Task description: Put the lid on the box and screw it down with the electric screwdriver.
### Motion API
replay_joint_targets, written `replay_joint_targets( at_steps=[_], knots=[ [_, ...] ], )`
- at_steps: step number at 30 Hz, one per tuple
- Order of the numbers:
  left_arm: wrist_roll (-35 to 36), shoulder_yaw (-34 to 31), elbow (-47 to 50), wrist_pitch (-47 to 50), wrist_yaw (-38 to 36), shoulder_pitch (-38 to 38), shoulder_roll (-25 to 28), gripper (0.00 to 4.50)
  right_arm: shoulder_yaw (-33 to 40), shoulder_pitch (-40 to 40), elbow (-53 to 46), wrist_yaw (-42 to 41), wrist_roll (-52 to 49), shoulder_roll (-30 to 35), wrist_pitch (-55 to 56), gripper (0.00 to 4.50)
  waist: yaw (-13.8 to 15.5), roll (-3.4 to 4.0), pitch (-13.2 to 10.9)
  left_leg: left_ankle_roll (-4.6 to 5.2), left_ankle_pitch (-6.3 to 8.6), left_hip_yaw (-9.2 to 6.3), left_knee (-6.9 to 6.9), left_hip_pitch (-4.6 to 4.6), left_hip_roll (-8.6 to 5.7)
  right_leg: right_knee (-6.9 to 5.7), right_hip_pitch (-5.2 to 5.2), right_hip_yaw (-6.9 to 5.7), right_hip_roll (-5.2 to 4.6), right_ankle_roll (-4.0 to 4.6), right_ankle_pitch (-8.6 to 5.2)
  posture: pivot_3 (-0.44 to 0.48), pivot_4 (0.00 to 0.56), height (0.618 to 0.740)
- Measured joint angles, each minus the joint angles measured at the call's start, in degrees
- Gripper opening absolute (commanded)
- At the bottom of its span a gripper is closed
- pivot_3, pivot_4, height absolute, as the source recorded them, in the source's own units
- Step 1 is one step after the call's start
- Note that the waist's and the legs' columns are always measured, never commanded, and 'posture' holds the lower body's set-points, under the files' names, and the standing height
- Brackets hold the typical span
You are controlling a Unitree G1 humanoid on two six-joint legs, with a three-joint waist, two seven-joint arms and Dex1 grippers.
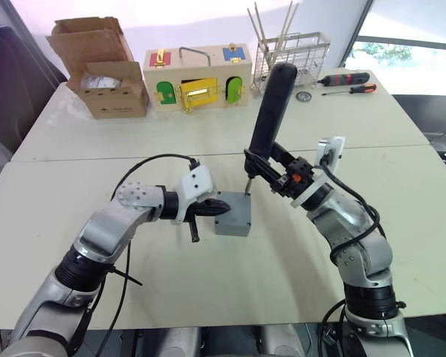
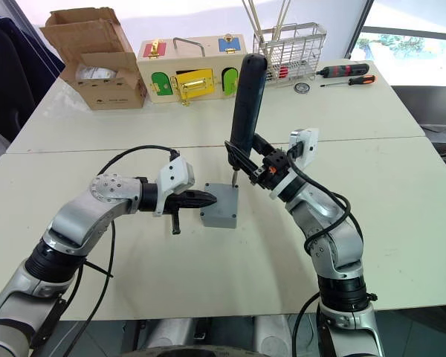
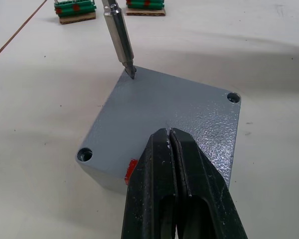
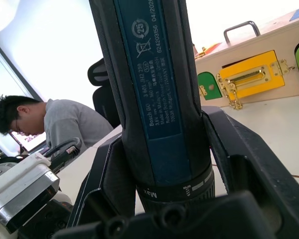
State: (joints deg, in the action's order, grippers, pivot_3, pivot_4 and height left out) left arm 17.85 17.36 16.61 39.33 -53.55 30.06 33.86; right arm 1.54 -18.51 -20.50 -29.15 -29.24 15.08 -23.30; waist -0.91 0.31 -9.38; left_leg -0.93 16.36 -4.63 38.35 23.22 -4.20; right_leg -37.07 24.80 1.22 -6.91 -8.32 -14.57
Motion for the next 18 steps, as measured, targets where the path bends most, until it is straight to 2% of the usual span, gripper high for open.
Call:
replay_joint_targets(
  at_steps=[18],
  knots=[
    [-0.3,0.0,0.1,0.1,0.0,0.0,-0.1,0.00,1.2,0.2,0.9,0.5,-0.9,1.2,-0.3,1.84,0.1,-0.01,0.0,0.00,0.00,0.00,0.00,-0.03,0.00,0.00,-0.04,0.00,0.00,0.00,0.00,0.000,0.150,0.730]
  ],
)
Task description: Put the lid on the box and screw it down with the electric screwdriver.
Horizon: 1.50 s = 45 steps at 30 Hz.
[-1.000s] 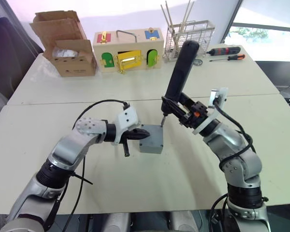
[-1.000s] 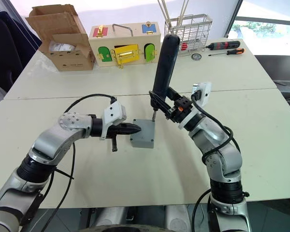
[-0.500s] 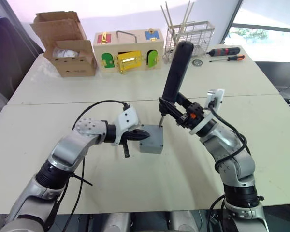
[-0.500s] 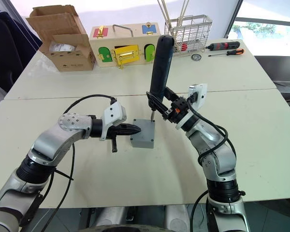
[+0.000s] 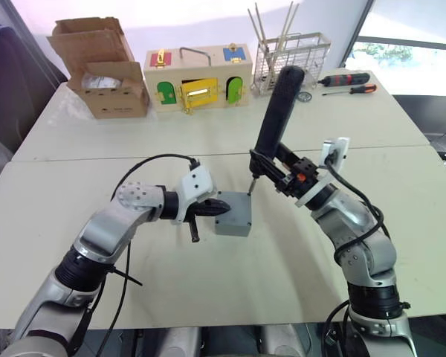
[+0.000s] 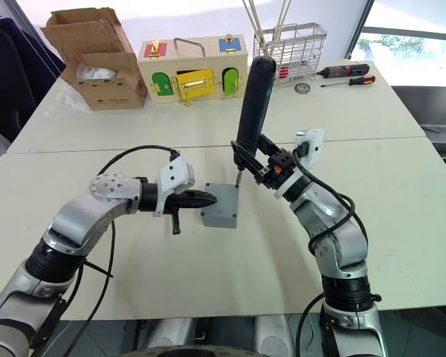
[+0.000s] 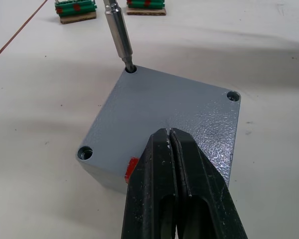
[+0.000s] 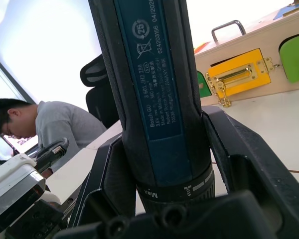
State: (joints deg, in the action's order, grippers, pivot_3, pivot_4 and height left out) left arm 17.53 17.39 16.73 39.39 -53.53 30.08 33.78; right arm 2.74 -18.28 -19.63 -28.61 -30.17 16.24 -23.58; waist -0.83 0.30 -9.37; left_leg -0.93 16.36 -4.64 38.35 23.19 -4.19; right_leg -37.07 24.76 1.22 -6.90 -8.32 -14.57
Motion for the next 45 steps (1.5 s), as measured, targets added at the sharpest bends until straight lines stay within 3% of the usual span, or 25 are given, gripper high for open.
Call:
replay_joint_targets(
  at_steps=[28,37,45],
  knots=[
    [-0.8,1.8,0.2,0.5,-0.2,-0.6,-0.7,0.00,-6.5,4.6,0.1,-4.5,8.1,2.7,9.8,1.84,0.0,-0.56,0.9,0.36,0.24,0.00,-0.21,-0.88,0.05,0.26,-0.80,0.00,0.04,0.03,-0.06,0.000,0.150,0.730],
    [-0.8,2.0,0.1,0.1,0.1,-1.6,-0.7,0.00,-6.8,3.8,2.2,-4.9,8.2,2.4,9.9,1.84,0.1,-0.57,0.9,0.67,0.46,-0.08,-0.44,-1.80,0.09,1.01,-1.99,-0.11,0.12,0.02,-0.09,0.000,0.150,0.730],
    [-0.8,2.0,0.2,0.1,0.3,-1.8,-0.7,0.00,-6.7,4.1,2.3,-5.3,8.5,2.4,10.6,1.84,0.1,-0.60,1.0,0.67,0.47,-0.09,-0.44,-1.81,0.11,1.03,-2.01,-0.11,0.11,0.02,-0.10,0.000,0.150,0.730]
  ],
)
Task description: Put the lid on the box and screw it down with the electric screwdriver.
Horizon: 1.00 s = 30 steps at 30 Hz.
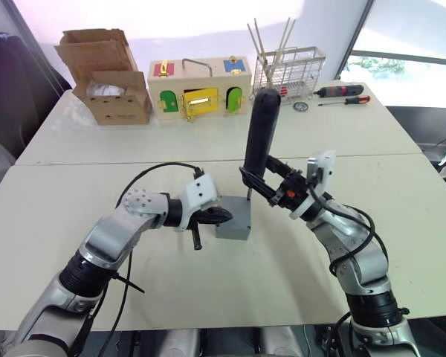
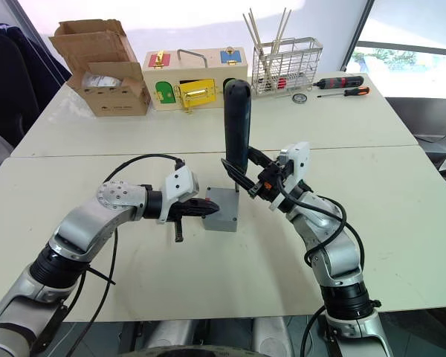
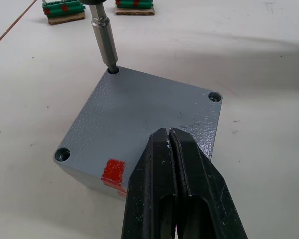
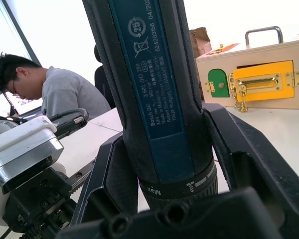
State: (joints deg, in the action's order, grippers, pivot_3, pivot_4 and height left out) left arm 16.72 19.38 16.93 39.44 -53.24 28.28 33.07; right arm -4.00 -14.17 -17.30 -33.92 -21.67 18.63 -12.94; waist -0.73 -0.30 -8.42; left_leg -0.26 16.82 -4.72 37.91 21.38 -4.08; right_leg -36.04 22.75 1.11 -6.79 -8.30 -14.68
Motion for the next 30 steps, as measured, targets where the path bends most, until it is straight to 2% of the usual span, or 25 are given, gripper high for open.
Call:
replay_joint_targets(
  at_steps=[30],
  knots=[
    [-0.1,0.0,0.0,-0.2,0.2,-0.4,0.4,0.00,0.0,0.9,0.9,-0.4,0.1,0.0,1.7,1.84,0.1,-0.16,0.4,0.00,0.01,-0.06,-0.02,-0.02,0.03,0.09,-0.07,0.00,-0.01,0.04,-0.07,0.000,0.150,0.730]
  ],
)
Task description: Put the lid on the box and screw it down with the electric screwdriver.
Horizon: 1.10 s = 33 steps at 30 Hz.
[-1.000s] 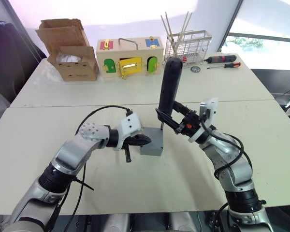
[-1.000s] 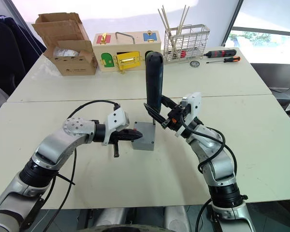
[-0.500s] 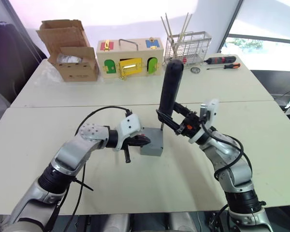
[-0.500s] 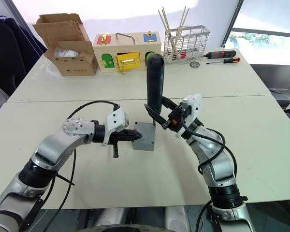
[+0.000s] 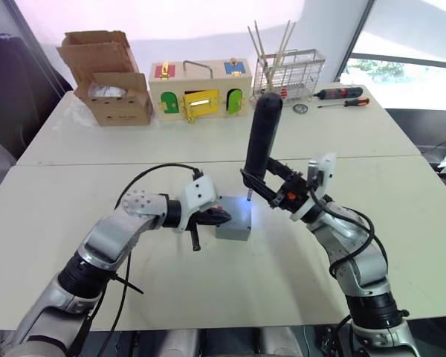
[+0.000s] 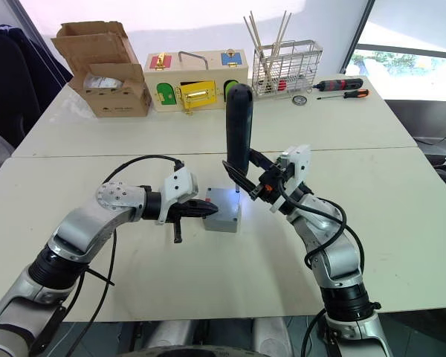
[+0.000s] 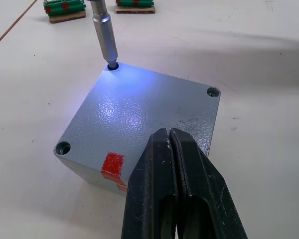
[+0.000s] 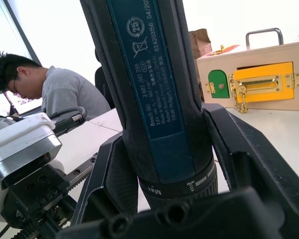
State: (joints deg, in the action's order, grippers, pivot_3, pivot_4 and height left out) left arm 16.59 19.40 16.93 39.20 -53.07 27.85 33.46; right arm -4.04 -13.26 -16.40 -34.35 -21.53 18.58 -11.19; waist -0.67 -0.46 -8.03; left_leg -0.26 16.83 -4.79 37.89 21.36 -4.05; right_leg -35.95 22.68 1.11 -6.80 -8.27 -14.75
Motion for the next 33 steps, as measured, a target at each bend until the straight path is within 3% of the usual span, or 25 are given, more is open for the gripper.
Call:
replay_joint_targets(
  at_steps=[7,13,19,25,27,31,33],
  knots=[
    [0.0,0.0,0.0,-0.1,0.1,0.0,-0.1,0.00,0.6,-1.5,-0.4,0.5,-0.8,0.1,-1.8,1.84,0.0,0.02,0.0,0.00,0.00,-0.01,0.00,0.02,0.00,0.04,0.00,0.00,-0.01,0.01,-0.01,0.000,0.150,0.730],
    [0.0,0.0,-0.6,-1.5,-0.3,0.4,-0.5,0.00,4.9,-9.5,-3.0,2.9,-8.5,5.4,-17.3,1.84,0.4,0.32,-0.6,-0.01,-0.01,-0.01,0.01,0.38,-0.08,0.06,0.31,0.01,-0.10,0.00,0.00,0.000,0.150,0.730],
    [0.1,-0.5,-2.3,-2.9,0.1,1.2,-1.6,0.00,16.2,-20.3,-5.1,16.4,-14.8,6.6,-30.2,1.84,0.3,0.34,-0.6,-0.10,-0.06,-0.02,0.08,0.96,-0.05,-0.08,0.92,0.01,-0.09,0.01,0.01,0.000,0.150,0.730],
    [2.2,-3.4,-2.1,-0.1,1.1,2.4,-2.3,0.00,20.4,-24.8,-1.7,25.4,-16.4,6.4,-39.7,1.84,0.1,0.51,-0.9,-0.14,-0.11,0.06,0.10,1.33,-0.08,-0.21,1.35,0.08,-0.10,0.00,0.02,0.000,0.150,0.730],
    [3.1,-4.4,-1.6,0.4,1.1,4.0,-3.1,0.00,23.1,-27.0,-0.2,27.6,-17.4,6.7,-41.1,1.84,0.1,0.53,-0.9,-0.59,-0.38,0.04,0.20,1.83,-0.08,-0.27,1.85,0.06,-0.10,0.00,0.03,0.000,0.150,0.730],
    [4.8,-4.6,2.7,0.8,0.4,6.0,-3.1,0.00,23.3,-27.2,0.9,24.0,-17.6,16.1,-45.5,1.84,0.0,0.54,-0.9,-0.52,-0.34,0.11,0.22,2.04,-0.13,-0.23,2.00,0.05,-0.16,0.00,0.04,0.000,0.150,0.730],
    [5.3,-4.1,4.9,1.1,-0.5,6.2,-2.8,0.00,23.3,-25.2,0.6,18.4,-20.3,24.0,-50.3,1.84,0.0,0.54,-1.0,-0.46,-0.31,0.14,0.21,2.04,-0.12,-0.17,1.99,0.06,-0.16,0.00,0.04,0.000,0.150,0.730]
  ],
)
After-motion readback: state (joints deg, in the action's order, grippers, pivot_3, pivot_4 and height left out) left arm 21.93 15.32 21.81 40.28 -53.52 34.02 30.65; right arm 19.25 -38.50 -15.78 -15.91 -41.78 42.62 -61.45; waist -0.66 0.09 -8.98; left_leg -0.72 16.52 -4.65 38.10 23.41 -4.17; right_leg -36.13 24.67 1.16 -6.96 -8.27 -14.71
